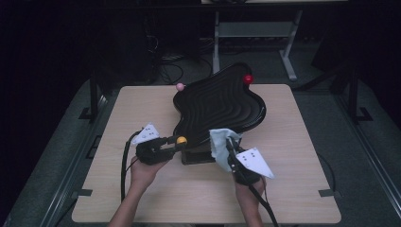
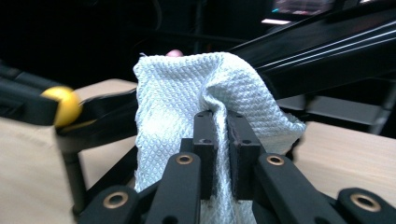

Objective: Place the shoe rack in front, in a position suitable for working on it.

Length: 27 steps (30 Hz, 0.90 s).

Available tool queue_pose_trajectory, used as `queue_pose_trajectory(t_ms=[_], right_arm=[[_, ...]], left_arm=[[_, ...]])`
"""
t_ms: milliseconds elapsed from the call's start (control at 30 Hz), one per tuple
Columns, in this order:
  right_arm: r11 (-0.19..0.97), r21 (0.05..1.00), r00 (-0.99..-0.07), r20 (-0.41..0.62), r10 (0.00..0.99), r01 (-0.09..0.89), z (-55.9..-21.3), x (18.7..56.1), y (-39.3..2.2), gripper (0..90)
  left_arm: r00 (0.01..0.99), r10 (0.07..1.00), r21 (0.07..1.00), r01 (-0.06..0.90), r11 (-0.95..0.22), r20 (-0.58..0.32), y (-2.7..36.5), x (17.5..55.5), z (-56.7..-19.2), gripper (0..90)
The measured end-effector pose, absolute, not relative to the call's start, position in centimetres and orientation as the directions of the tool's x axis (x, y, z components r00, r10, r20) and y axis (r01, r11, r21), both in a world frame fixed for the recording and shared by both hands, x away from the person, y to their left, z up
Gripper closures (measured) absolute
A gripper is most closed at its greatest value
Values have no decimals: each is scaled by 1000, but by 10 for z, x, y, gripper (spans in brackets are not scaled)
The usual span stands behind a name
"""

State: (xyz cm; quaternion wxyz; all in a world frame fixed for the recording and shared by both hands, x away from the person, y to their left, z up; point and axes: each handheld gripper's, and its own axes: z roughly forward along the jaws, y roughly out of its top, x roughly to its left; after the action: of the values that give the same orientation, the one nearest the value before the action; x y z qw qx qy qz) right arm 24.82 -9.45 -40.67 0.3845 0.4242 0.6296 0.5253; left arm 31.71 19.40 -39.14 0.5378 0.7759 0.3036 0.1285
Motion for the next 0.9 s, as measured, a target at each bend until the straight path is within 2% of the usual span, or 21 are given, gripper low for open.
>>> queue_pose_trajectory(t_ms=[133, 333, 533, 633, 733, 833, 900], right_arm=[[80, 989, -339, -33, 940, 128, -405, 249, -98, 834], [32, 996, -248, -9, 969, 88, -387, 241, -135, 834], [-8, 997, -213, 24, 977, 76, -380, 243, -151, 834], [-5, 997, -228, 22, 973, 77, -381, 244, -144, 834], [21, 995, -292, 7, 956, 94, -389, 245, -126, 834], [100, 985, -374, -40, 927, 142, -408, 252, -93, 833], [111, 982, -388, -44, 921, 152, -413, 254, -89, 834]], left_arm=[[782, 610, 913, 335, -234, -130, 195, 318, -391, 599], [781, 611, 912, 336, -236, -129, 195, 318, -391, 599], [779, 614, 913, 336, -232, -131, 197, 319, -391, 598], [768, 627, 913, 341, -222, -134, 201, 320, -392, 598], [763, 630, 914, 347, -209, -146, 204, 321, -393, 597], [762, 631, 914, 347, -210, -144, 204, 321, -393, 598], [761, 634, 914, 345, -213, -140, 204, 320, -393, 597]])
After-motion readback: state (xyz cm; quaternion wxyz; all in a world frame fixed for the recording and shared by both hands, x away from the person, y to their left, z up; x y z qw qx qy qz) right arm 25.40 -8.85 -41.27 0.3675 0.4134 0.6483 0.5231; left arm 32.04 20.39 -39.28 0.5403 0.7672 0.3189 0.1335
